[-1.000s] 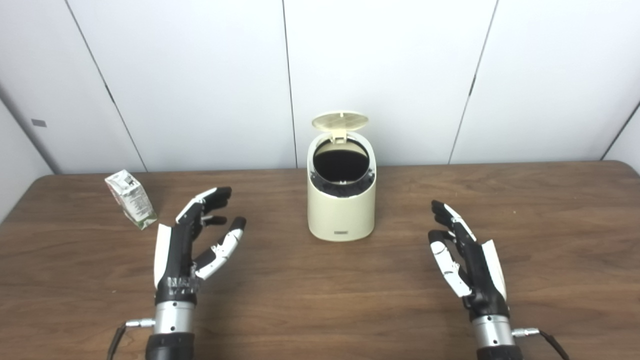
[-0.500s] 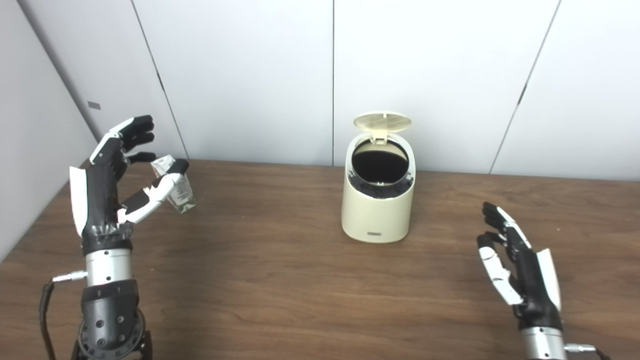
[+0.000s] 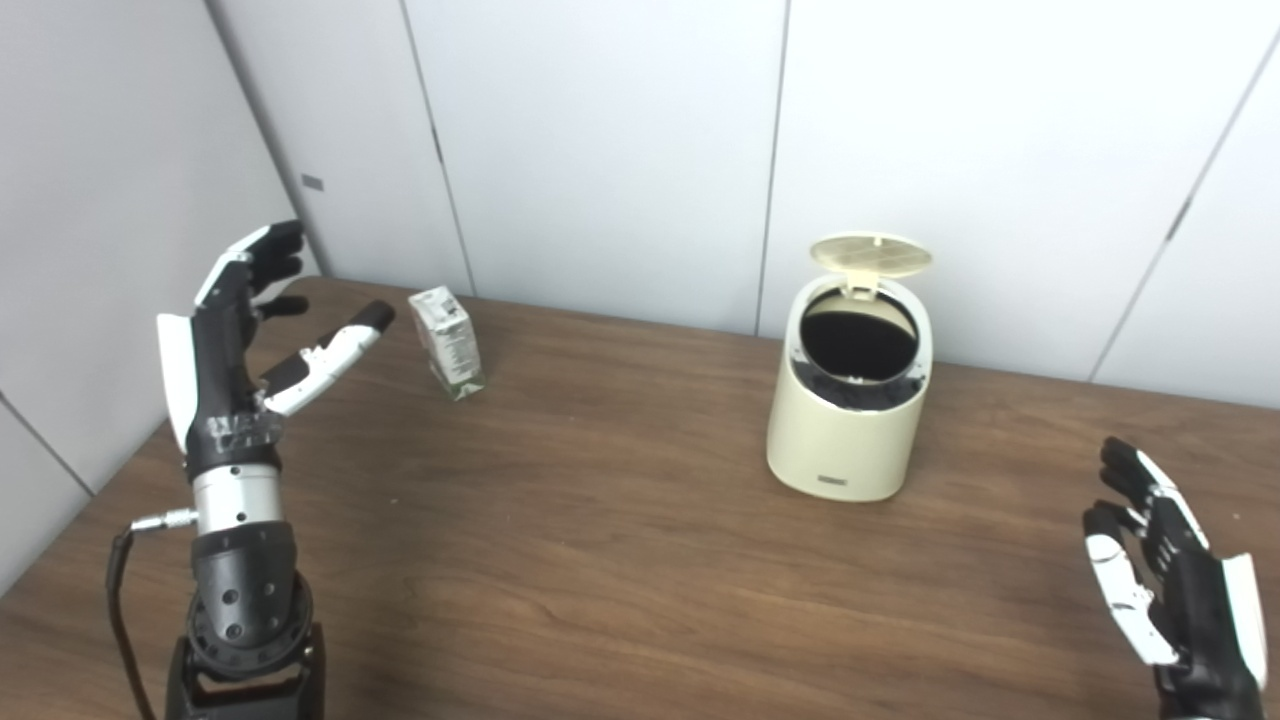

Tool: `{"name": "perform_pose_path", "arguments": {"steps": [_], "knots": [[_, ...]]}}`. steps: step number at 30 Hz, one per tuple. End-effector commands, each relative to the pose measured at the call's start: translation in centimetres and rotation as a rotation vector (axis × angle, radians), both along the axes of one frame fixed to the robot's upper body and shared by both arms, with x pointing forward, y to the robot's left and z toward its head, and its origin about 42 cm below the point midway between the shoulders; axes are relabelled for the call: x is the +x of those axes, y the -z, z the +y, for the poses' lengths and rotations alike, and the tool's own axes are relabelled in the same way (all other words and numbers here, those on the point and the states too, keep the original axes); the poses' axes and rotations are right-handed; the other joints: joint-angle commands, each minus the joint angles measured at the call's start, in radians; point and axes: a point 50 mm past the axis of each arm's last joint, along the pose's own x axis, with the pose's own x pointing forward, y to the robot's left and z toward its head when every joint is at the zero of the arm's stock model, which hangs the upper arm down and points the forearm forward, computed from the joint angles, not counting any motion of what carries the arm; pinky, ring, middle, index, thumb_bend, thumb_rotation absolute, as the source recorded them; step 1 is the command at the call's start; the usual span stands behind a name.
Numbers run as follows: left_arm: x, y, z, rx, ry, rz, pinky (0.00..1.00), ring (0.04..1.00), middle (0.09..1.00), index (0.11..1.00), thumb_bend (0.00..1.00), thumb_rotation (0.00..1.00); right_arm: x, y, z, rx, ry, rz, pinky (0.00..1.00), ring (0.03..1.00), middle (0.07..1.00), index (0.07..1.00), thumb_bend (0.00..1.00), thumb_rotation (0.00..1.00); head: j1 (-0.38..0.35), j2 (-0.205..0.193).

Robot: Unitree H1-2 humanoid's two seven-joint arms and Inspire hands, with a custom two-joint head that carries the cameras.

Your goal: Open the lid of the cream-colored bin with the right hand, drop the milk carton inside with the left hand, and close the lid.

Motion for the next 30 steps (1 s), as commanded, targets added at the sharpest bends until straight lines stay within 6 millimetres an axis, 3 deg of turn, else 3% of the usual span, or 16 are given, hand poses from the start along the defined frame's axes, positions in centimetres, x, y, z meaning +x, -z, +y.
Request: {"name": "perform_pose_path", "arguments": {"steps": [1, 7, 10, 14, 16, 18, 21, 25, 28, 30], "knots": [[-0.3, -1.3, 0.1, 0.038, 0.006, -0.024, 0.7, 0.824, 0.834, 0.839, 0.96, 0.35, -0.4, 0.5, -1.7, -0.023, 0.0, -0.023, 0.72, 0.833, 0.846, 0.827, 0.1, 0.7, 0.021, -0.008], [0.3, -0.1, 0.0, 0.075, -0.002, 0.034, 0.74, 0.86, 0.864, 0.868, 0.97, 0.35, 0.0, 0.3, -2.0, -0.032, 0.012, -0.016, 0.56, 0.768, 0.792, 0.764, 0.21, 0.85, 0.073, -0.025], [0.7, 0.5, 0.2, 0.063, 0.007, 0.053, 0.76, 0.871, 0.868, 0.87, 0.96, 0.33, 0.2, 0.6, -2.4, -0.057, 0.012, -0.022, 0.54, 0.752, 0.78, 0.757, 0.27, 0.91, 0.081, -0.028], [1.3, 2.3, 0.8, 0.03, 0.02, 0.09, 0.8, 0.882, 0.878, 0.871, 0.97, 0.29, 0.3, 0.9, -2.6, -0.067, 0.015, -0.014, 0.53, 0.742, 0.778, 0.754, 0.3, 0.93, 0.094, -0.028], [1.6, 3.2, 1.2, 0.028, 0.009, 0.117, 0.8, 0.88, 0.884, 0.879, 0.99, 0.33, 0.3, 0.9, -2.6, -0.064, 0.012, -0.011, 0.52, 0.741, 0.78, 0.753, 0.37, 0.94, 0.101, -0.03], [1.8, 4.1, 1.5, 0.021, -0.003, 0.141, 0.73, 0.885, 0.906, 0.901, 1.0, 0.4, 0.2, 0.7, -2.5, -0.068, 0.011, -0.003, 0.51, 0.746, 0.784, 0.757, 0.4, 0.95, 0.108, -0.031], [2.1, 5.0, 1.9, -0.01, -0.008, 0.159, 0.75, 0.921, 0.937, 0.935, 1.0, 0.44, 0.2, 0.5, -2.4, -0.071, 0.014, 0.0, 0.5, 0.743, 0.781, 0.756, 0.41, 0.97, 0.117, -0.032], [2.8, 5.8, 2.7, -0.034, -0.016, 0.175, 0.7, 0.928, 0.964, 0.977, 1.0, 0.46, 0.4, 0.6, -2.6, -0.075, 0.015, 0.009, 0.5, 0.743, 0.781, 0.756, 0.41, 0.97, 0.127, -0.032], [3.3, 6.4, 3.3, -0.029, -0.029, 0.194, 0.8, 0.948, 0.971, 0.987, 1.0, 0.46, 0.4, 0.5, -2.4, -0.068, 0.019, 0.016, 0.49, 0.737, 0.779, 0.752, 0.42, 0.97, 0.128, -0.035], [3.7, 7.2, 3.9, -0.04, -0.039, 0.211, 0.73, 0.928, 0.977, 0.983, 1.0, 0.47, 0.4, 0.4, -2.4, -0.059, 0.015, 0.016, 0.48, 0.737, 0.779, 0.75, 0.42, 0.94, 0.128, -0.035]]}}
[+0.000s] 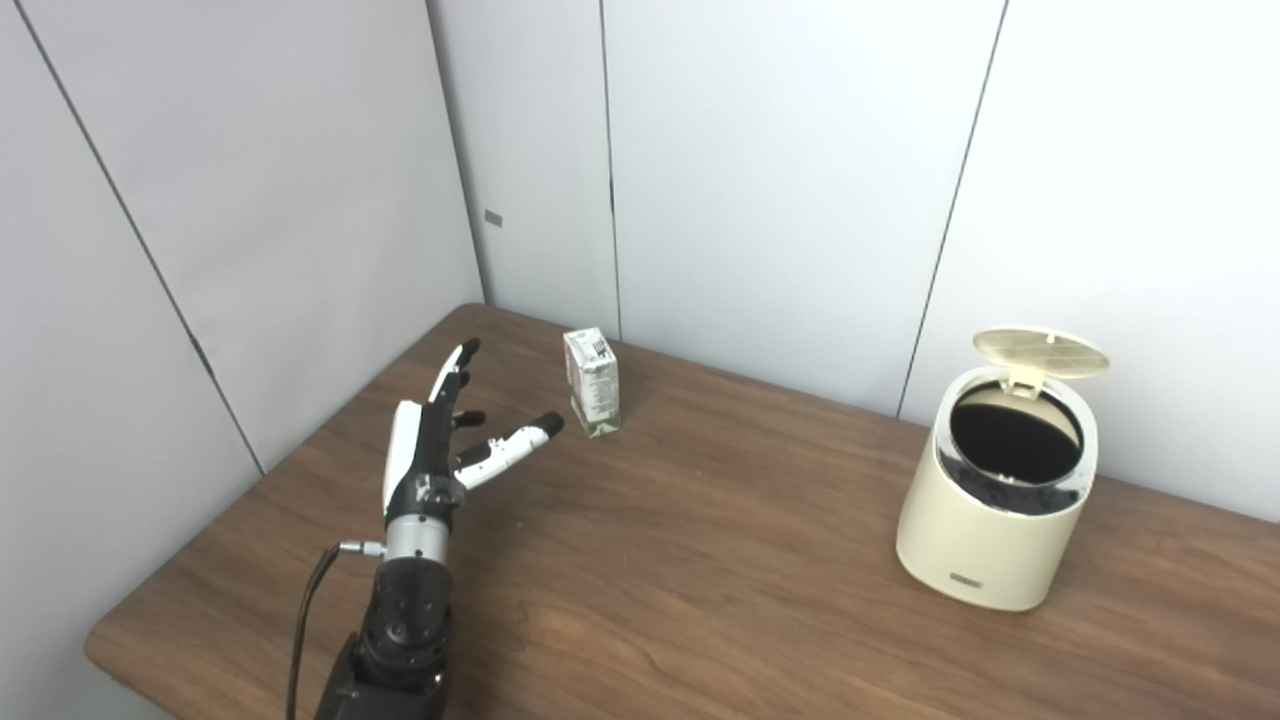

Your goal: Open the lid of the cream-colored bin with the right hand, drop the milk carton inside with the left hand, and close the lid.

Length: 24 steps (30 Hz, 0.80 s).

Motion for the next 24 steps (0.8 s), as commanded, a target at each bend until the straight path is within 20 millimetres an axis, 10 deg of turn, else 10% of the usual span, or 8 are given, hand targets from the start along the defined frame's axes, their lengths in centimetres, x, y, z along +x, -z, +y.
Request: {"name": "perform_pose_path", "arguments": {"steps": [1, 17, 24], "knots": [[1.1, -1.8, 1.0, 0.043, -0.006, -0.076, 0.72, 0.924, 0.977, 0.981, 1.0, 0.47, -0.4, 0.5, -0.7, -0.015, 0.007, 0.013, 0.48, 0.737, 0.779, 0.749, 0.41, 0.94, -0.001, 0.002], [3.0, -2.4, 0.8, -0.121, 0.187, 0.145, 0.91, 0.929, 0.933, 0.965, 1.0, 0.53, -0.6, 0.4, -0.8, -0.039, 0.007, 0.015, 0.44, 0.713, 0.769, 0.74, 0.54, 0.99, -0.021, 0.018], [4.0, -2.6, 0.0, -0.146, 0.197, 0.194, 0.84, 0.902, 0.917, 0.94, 1.0, 0.53, -0.6, 0.4, -0.8, -0.044, 0.003, 0.02, 0.41, 0.698, 0.755, 0.729, 0.62, 1.0, -0.031, 0.024]]}}
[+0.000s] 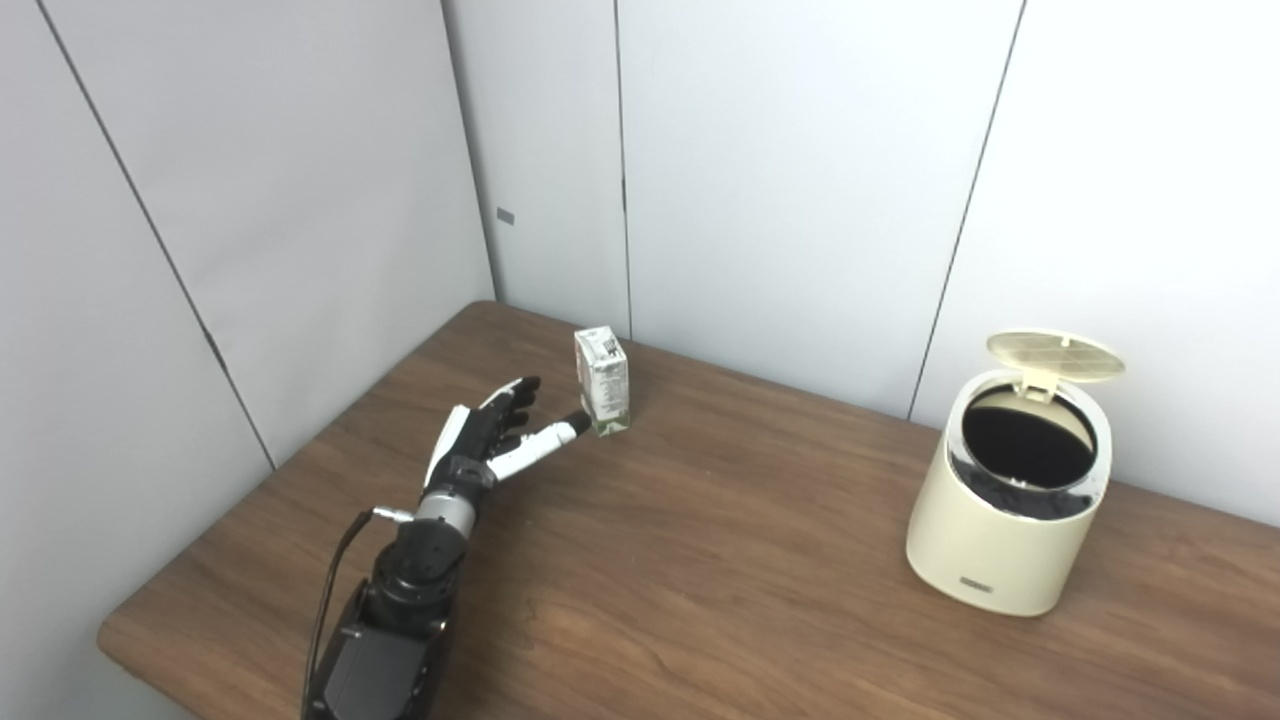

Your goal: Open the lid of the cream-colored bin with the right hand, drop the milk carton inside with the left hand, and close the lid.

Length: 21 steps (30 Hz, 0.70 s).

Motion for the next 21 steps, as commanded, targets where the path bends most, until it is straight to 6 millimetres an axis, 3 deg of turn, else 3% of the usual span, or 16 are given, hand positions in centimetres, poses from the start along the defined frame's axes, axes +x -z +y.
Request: {"name": "perform_pose_path", "arguments": {"steps": [1, 6, 12, 19, 21], "knots": [[1.1, -2.4, -0.2, 0.034, 0.026, -0.063, 0.86, 0.909, 0.916, 0.941, 1.0, 0.53, -0.6, 0.3, -0.7, -0.029, 0.007, 0.005, 0.41, 0.692, 0.752, 0.725, 0.63, 1.0, -0.001, 0.003], [1.4, -2.5, -0.6, 0.027, 0.034, -0.074, 0.88, 0.921, 0.922, 0.946, 1.0, 0.51, -0.7, 0.2, -0.7, -0.031, 0.011, 0.006, 0.39, 0.673, 0.739, 0.714, 0.66, 1.0, -0.005, 0.007], [1.8, -2.6, -0.7, -0.002, 0.027, -0.084, 0.8, 0.909, 0.942, 0.96, 1.0, 0.49, -0.8, 0.3, -1.0, -0.044, 0.008, -0.002, 0.38, 0.668, 0.734, 0.711, 0.69, 1.0, -0.011, 0.01], [2.4, -2.6, -0.1, 0.003, -0.012, -0.082, 0.9, 0.963, 0.972, 0.976, 1.0, 0.5, -1.2, 0.1, -0.9, -0.038, 0.009, 0.012, 0.36, 0.663, 0.734, 0.71, 0.74, 1.0, -0.015, 0.012], [2.7, -2.6, 0.3, 0.028, -0.013, -0.07, 0.97, 0.98, 0.964, 0.984, 1.0, 0.52, -1.3, -0.1, -1.0, -0.036, 0.012, 0.006, 0.37, 0.66, 0.732, 0.706, 0.74, 1.0, -0.016, 0.013]]}}
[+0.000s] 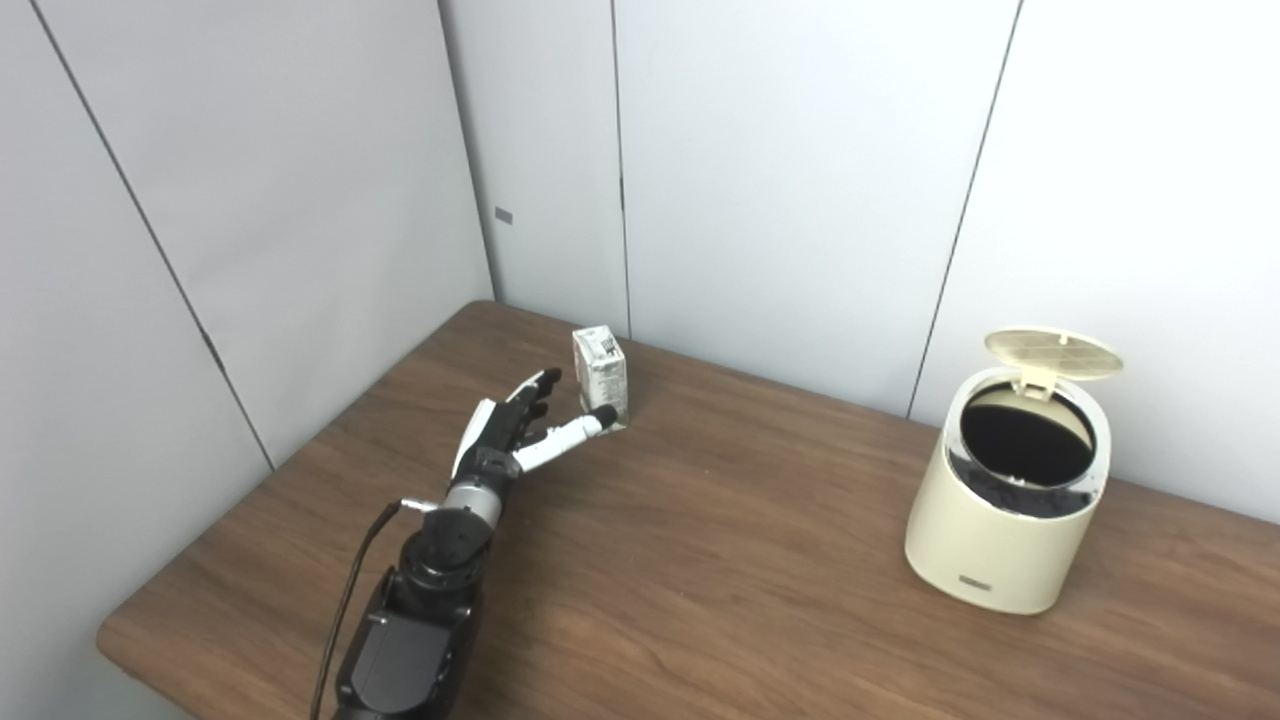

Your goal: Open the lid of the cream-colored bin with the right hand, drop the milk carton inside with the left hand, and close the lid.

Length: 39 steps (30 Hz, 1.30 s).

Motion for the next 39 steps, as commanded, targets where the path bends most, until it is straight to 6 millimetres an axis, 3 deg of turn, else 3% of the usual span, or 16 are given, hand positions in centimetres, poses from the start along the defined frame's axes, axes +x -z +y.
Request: {"name": "perform_pose_path", "arguments": {"steps": [1, 4, 7, 15, 18, 22, 33, 39], "knots": [[1.2, -2.5, 1.3, 0.076, -0.014, -0.058, 0.99, 0.984, 0.961, 0.987, 1.0, 0.52, -0.7, -0.1, -0.8, -0.003, 0.012, -0.017, 0.37, 0.657, 0.73, 0.704, 0.73, 1.0, 0.0, 0.001], [1.7, -2.8, 1.4, 0.077, -0.005, -0.049, 1.0, 0.99, 0.964, 0.984, 1.0, 0.52, -0.7, -0.2, -1.0, 0.014, 0.026, -0.012, 0.36, 0.64, 0.718, 0.69, 0.72, 0.99, -0.003, 0.004], [2.4, -2.9, 1.6, 0.074, -0.004, -0.043, 0.91, 0.963, 0.961, 0.97, 1.0, 0.5, -0.8, -0.3, -1.1, 0.002, 0.033, -0.004, 0.35, 0.634, 0.715, 0.689, 0.71, 0.98, -0.009, 0.005], [3.3, -2.8, 1.5, 0.074, -0.044, -0.027, 0.94, 0.987, 0.987, 0.974, 1.0, 0.48, -1.1, -0.3, -1.1, -0.005, 0.029, -0.007, 0.36, 0.652, 0.727, 0.699, 0.75, 0.98, -0.011, 0.006], [3.4, -2.7, 1.3, 0.056, -0.035, -0.031, 0.83, 0.957, 0.984, 0.986, 1.0, 0.46, -1.1, -0.2, -1.2, -0.008, 0.028, -0.012, 0.36, 0.66, 0.732, 0.703, 0.76, 0.97, -0.013, 0.007], [3.9, -2.6, 1.0, 0.053, -0.021, -0.018, 0.78, 0.927, 0.962, 0.976, 1.0, 0.45, -1.0, -0.2, -1.3, -0.003, 0.023, -0.012, 0.38, 0.666, 0.739, 0.713, 0.73, 0.96, -0.016, 0.006], [5.8, -2.1, 0.2, 0.063, 0.026, 0.042, 0.91, 0.979, 0.989, 0.989, 1.0, 0.41, -1.3, -0.2, -1.2, -0.027, 0.02, 0.01, 0.39, 0.689, 0.753, 0.727, 0.7, 0.96, -0.025, 0.002], [6.1, -1.6, 0.6, 0.096, 0.04, 0.089, 0.89, 0.974, 0.986, 1.0, 1.0, 0.42, -1.6, -0.3, -1.2, -0.023, 0.021, 0.036, 0.38, 0.691, 0.758, 0.732, 0.68, 0.93, -0.034, 0.001]]}}
